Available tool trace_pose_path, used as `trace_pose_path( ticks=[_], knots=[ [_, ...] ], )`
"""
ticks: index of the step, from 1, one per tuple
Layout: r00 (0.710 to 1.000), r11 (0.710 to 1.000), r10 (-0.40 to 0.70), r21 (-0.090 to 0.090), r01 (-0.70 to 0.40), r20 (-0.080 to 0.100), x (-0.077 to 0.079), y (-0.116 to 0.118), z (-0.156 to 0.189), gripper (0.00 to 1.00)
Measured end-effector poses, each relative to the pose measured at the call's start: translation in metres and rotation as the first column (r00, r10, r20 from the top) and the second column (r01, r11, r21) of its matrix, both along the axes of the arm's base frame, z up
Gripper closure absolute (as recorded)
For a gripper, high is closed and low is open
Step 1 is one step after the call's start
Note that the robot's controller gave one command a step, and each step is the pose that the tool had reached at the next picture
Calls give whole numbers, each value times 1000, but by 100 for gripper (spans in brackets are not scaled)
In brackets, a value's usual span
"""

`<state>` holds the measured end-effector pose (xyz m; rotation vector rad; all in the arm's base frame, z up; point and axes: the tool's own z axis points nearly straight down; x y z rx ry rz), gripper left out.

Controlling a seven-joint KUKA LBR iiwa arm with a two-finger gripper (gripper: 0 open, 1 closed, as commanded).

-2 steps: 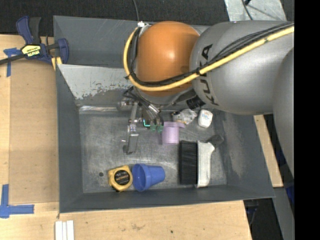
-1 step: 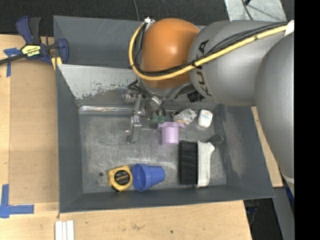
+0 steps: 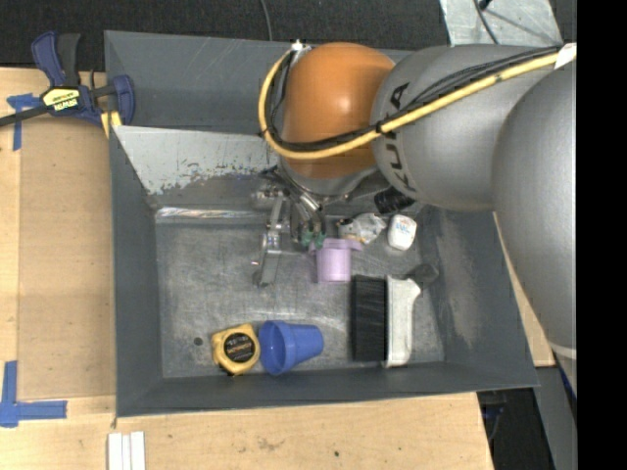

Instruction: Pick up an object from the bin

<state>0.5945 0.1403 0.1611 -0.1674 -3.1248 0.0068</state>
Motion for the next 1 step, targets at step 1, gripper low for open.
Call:
trace_pose_path(
  ticks=[1],
  knots=[
    [999, 1000, -9, 8, 8, 31, 14, 1, -4, 0]
  ],
)
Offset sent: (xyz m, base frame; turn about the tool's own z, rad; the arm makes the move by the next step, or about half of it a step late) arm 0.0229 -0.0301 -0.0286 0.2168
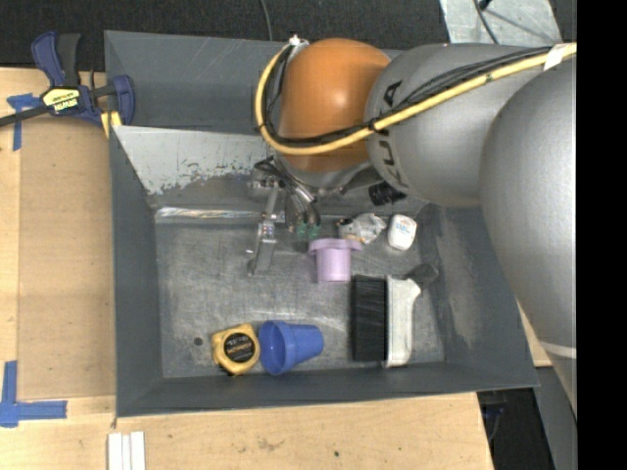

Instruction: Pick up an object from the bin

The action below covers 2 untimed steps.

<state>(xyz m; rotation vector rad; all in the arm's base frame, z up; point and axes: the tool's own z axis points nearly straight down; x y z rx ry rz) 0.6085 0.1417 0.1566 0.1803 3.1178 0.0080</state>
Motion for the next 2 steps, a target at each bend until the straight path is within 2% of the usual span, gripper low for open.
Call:
trace_pose_path(
  ticks=[1, 2],
  knots=[
    [994, 994, -109, -4, 108, -21, 2, -18, -30, 0],
    [979, 979, -205, -3, 205, -16, 9, -39, -43, 0]
  ],
)
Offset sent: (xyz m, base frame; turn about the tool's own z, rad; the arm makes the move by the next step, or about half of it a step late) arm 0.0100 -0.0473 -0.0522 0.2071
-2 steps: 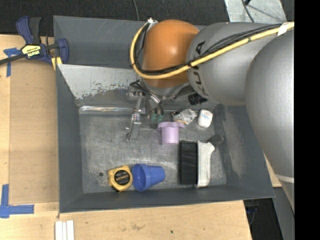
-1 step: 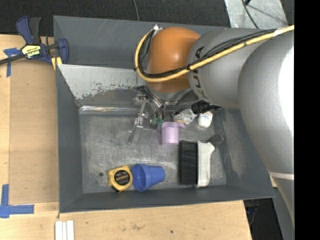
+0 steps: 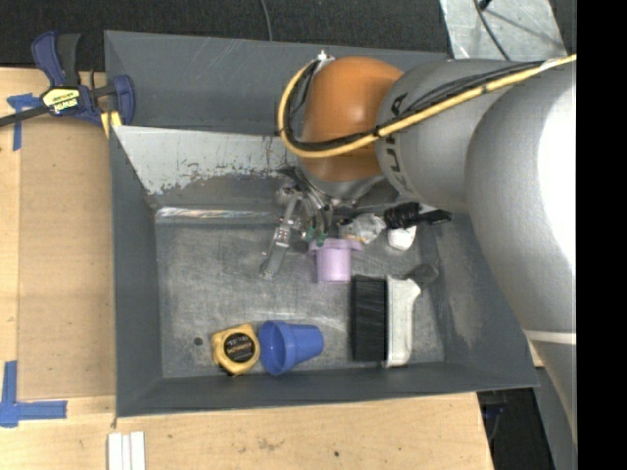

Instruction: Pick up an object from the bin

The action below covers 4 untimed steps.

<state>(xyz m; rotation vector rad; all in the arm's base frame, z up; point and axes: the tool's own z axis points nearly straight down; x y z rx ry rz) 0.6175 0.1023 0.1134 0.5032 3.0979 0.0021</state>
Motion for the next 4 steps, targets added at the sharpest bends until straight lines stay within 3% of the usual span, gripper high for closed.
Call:
trace_pose_path(
  ticks=[1, 2, 3, 4],
  knots=[
    [997, 997, 82, -3, -82, -1, 5, 3, -20, 0],
    [977, 977, -212, 2, 212, 4, 8, 26, -33, 100],
    [977, 977, -212, 2, 212, 4, 8, 26, -33, 100],
    [984, 984, -178, -5, 178, -9, -4, 36, 6, 100]
  ],
)
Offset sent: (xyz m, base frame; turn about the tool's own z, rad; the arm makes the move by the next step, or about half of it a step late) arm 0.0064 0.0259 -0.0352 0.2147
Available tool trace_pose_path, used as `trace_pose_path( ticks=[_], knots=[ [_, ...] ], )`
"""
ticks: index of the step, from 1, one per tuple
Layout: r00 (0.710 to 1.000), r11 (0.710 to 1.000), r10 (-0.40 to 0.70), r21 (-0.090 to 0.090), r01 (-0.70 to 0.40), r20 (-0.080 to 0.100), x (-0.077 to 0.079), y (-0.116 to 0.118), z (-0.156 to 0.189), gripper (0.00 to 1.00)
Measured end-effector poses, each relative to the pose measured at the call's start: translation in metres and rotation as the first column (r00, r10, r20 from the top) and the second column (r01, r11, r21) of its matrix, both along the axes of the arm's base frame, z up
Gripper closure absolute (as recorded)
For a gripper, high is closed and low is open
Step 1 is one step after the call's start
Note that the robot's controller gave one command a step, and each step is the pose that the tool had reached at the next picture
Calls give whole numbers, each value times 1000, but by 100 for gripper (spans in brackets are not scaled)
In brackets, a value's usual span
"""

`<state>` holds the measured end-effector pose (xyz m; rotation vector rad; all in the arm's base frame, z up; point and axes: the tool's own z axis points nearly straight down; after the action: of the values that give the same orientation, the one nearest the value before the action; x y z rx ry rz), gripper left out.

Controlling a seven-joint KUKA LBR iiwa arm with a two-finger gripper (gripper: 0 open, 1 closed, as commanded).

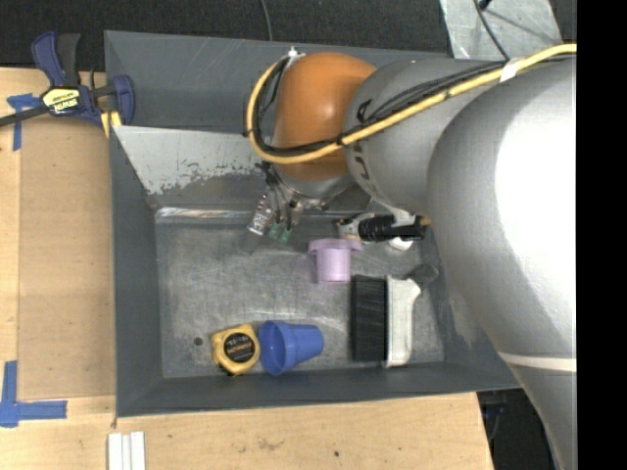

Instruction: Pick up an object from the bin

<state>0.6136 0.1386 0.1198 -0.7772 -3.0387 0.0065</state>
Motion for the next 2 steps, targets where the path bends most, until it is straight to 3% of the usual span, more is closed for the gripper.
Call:
trace_pose_path(
  ticks=[1, 2],
  knots=[
    [999, 1000, 30, 4, -30, 12, 3, 34, 39, 100],
    [999, 999, 49, 2, -49, 2, -24, 25, 96, 100]
  ],
)
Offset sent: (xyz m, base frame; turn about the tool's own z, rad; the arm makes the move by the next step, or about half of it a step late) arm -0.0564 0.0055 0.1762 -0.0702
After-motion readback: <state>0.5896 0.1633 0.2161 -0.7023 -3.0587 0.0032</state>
